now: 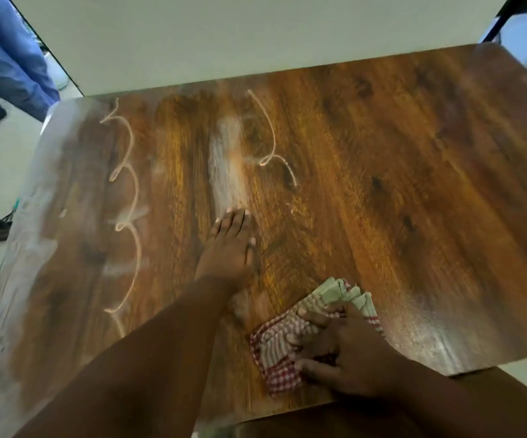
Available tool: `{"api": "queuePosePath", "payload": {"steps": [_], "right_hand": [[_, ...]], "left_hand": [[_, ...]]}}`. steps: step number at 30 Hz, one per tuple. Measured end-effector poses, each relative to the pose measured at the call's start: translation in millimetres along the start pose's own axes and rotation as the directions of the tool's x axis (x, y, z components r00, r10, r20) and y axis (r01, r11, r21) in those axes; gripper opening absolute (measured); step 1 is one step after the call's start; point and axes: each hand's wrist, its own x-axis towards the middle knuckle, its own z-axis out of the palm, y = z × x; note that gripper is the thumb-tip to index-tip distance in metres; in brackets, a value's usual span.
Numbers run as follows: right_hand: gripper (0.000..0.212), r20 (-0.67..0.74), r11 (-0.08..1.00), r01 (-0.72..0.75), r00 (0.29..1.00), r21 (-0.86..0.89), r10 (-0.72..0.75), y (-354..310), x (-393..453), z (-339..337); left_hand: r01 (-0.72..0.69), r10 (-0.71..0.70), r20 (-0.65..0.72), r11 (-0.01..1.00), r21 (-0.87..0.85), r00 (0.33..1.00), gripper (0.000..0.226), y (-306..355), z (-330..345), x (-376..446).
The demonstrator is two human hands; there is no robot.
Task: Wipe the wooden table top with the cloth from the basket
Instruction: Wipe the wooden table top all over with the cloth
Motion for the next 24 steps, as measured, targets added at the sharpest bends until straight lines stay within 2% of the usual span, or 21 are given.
{"api": "queuePosePath", "payload": {"steps": [3, 5, 6, 8, 9, 10, 11, 13, 14, 16, 20, 24], "right_hand": [[0.026, -0.078, 0.995, -0.013, 0.997, 0.098, 0.021, -6, 11, -8], [0.023, -0.203, 0.99, -0.042, 0.977, 0.133, 0.068, -20, 21, -16], [0.022, -0.329, 0.992, -0.055, 0.94, 0.113, 0.09, -27, 22, -16], [0.023, -0.602, 0.988, -0.151, 0.786, 0.037, 0.143, -37, 18, -9], [0.028, -0.675, 0.968, -0.246, 0.708, 0.036, 0.205, -42, 15, -5], [0.037, -0.676, 0.927, -0.369, 0.668, 0.062, 0.311, -45, 12, 0], [0.049, -0.608, 0.853, -0.516, 0.654, 0.077, 0.45, -47, 10, 8], [0.071, -0.354, 0.674, -0.739, 0.629, 0.007, 0.693, -49, 6, 26], [0.074, -0.278, 0.626, -0.778, 0.614, -0.055, 0.739, -52, 10, 35], [0.072, -0.269, 0.603, -0.793, 0.6, -0.08, 0.753, -58, 25, 47], [0.071, -0.352, 0.569, -0.819, 0.556, -0.078, 0.753, -63, 53, 54], [0.074, -0.318, 0.618, -0.774, 0.625, -0.136, 0.713, -56, 78, 42]], "left_hand": [[-0.009, 0.009, 0.004, 1.0, 0.0, 1.0, 0.063, 0, 0, 0], [-0.01, 0.01, 0.008, 1.0, -0.011, 1.0, 0.058, -2, 0, 1], [-0.013, 0.013, 0.02, 1.0, -0.016, 1.0, 0.057, -2, -1, 0], [-0.02, 0.021, 0.049, 0.999, -0.03, 0.999, 0.058, -2, -1, 0], [-0.026, 0.028, 0.059, 0.999, -0.041, 0.998, 0.058, -4, -2, 1], [-0.036, 0.04, 0.072, 0.998, -0.049, 0.997, 0.058, -6, -3, 3], [-0.054, 0.059, 0.089, 0.997, -0.053, 0.994, 0.059, -9, -5, 5], [-0.105, 0.11, 0.12, 0.993, -0.052, 0.987, 0.059, -16, -12, 12], [-0.136, 0.141, 0.124, 0.99, -0.047, 0.982, 0.058, -19, -18, 16], [-0.209, 0.21, 0.104, 0.978, -0.023, 0.972, 0.054, -27, -29, 26], [-0.305, 0.3, 0.084, 0.951, 0.055, 0.95, 0.052, -44, -37, 41], [-0.292, 0.284, 0.115, 0.955, 0.056, 0.952, 0.06, -63, -33, 53]]}}
